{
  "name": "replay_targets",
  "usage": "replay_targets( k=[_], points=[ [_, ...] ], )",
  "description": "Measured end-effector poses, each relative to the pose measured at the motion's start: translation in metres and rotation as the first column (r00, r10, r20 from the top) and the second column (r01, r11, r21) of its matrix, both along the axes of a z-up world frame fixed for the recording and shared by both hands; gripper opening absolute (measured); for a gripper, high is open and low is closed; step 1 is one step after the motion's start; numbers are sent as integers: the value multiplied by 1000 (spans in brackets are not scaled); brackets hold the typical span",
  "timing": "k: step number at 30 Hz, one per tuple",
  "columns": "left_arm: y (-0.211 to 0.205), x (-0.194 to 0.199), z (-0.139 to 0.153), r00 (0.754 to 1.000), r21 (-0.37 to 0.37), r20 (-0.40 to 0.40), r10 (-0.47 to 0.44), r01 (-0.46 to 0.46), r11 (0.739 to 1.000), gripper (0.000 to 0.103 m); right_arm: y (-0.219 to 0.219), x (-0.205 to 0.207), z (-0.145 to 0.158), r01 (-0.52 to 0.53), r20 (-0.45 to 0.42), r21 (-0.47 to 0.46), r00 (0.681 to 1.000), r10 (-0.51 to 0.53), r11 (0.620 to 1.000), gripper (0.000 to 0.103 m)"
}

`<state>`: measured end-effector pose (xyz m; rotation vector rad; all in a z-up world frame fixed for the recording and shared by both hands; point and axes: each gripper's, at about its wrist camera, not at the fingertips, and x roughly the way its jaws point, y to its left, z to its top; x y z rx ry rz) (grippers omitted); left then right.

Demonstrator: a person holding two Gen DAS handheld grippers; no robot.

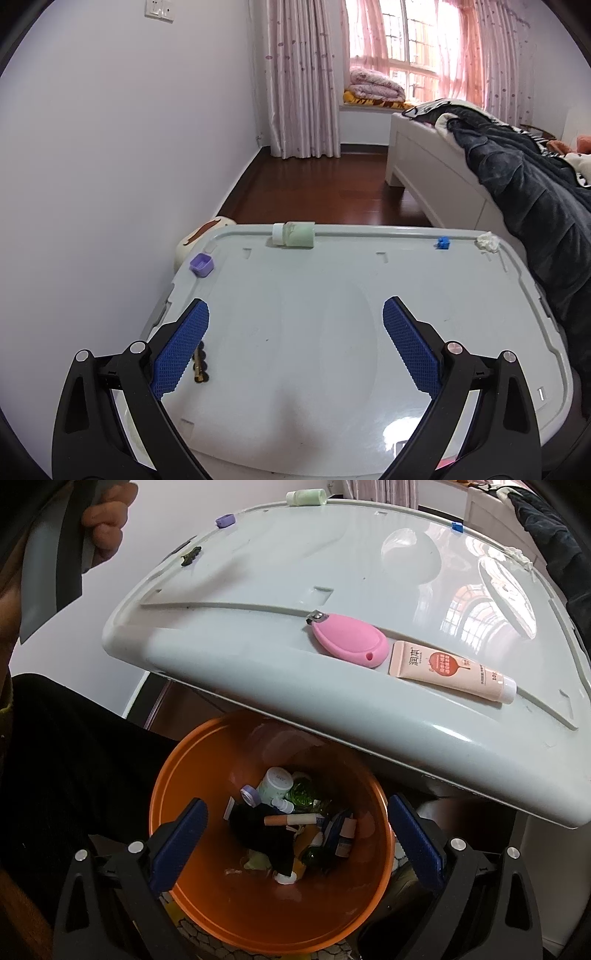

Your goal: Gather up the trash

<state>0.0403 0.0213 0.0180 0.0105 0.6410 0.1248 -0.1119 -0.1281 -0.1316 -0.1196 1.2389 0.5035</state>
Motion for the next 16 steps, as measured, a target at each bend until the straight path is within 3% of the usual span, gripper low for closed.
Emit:
replay_targets(
  k=[9,16],
  points=[
    [-1,-1,4,999,10,32,-10,10,1000,93,1,-1,-1,-4,-2,-1,1000,4,1000,97],
    [-4,2,1,1000,2,-1,-16,16,1000,93,0,0,-1,-1,0,1,1000,1,1000,97]
  ],
)
